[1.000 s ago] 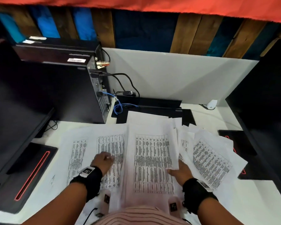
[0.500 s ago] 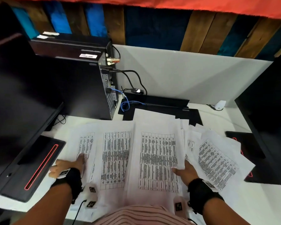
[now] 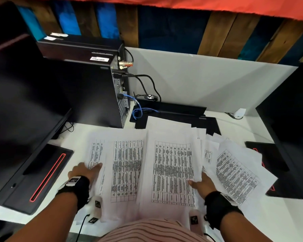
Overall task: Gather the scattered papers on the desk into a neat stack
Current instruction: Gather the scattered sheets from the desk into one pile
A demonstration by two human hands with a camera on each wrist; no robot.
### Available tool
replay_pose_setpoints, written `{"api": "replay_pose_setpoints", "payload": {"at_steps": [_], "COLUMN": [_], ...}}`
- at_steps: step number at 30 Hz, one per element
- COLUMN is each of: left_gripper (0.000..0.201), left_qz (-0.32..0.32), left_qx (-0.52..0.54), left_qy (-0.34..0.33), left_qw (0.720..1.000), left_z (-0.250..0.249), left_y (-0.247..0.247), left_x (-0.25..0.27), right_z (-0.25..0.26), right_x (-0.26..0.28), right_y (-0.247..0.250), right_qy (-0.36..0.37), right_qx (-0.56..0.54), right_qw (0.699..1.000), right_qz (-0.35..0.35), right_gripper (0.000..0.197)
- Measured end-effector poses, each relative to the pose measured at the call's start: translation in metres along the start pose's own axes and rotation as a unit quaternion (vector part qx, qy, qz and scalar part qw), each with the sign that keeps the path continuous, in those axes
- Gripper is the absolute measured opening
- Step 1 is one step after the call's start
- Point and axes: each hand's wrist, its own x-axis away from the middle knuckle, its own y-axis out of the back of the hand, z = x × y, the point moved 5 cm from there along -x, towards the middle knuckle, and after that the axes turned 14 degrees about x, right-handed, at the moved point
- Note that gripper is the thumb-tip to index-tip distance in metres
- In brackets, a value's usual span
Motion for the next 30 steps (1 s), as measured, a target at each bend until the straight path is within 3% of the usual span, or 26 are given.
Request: {"api": "replay_pose_setpoints", "payload": {"at_steps": [4, 8, 14, 16, 20, 24, 30], "left_gripper": [0.095, 0.108, 0.102, 0.099, 0.055, 0.040, 0.036], "left_qz": [0.024, 0.032, 0.080, 0.072, 0.041, 0.024, -0.028], "left_qx": [-0.064, 0.140, 0.256, 0.235, 0.059, 0.023, -0.002], "left_qy": [-0.022, -0.030, 0.027, -0.008, -0.130, -0.209, -0.329], "left_qw": [0.997, 0.989, 0.963, 0.969, 0.989, 0.977, 0.944], "left_z": [-0.011, -0.015, -0.015, -0.019, -0.037, -0.061, -0.116], "left_y": [-0.011, -0.024, -0.030, -0.025, -0.016, 0.000, 0.056], "left_x": [0.011, 0.021, 0.021, 0.025, 0.042, 0.062, 0.106], "right_z": [-0.001, -0.003, -0.005, -0.005, -0.006, -0.006, -0.002], "right_x": [0.000, 0.000, 0.001, 0.002, 0.001, 0.001, 0.006], "right_y": [-0.001, -0.001, 0.000, 0.000, -0.001, -0.001, 0.002], "right_qy": [-0.001, -0.009, -0.012, -0.008, -0.015, -0.021, -0.027], "right_qx": [-0.002, -0.014, -0.025, -0.022, -0.027, -0.020, -0.032], "right_qw": [1.000, 1.000, 1.000, 1.000, 0.999, 0.999, 0.999], "right_qz": [-0.002, 0.000, 0.008, 0.006, 0.009, 0.013, 0.018], "right_gripper": [0.058, 0.058, 0.057, 0.056, 0.056, 0.055, 0.062]}}
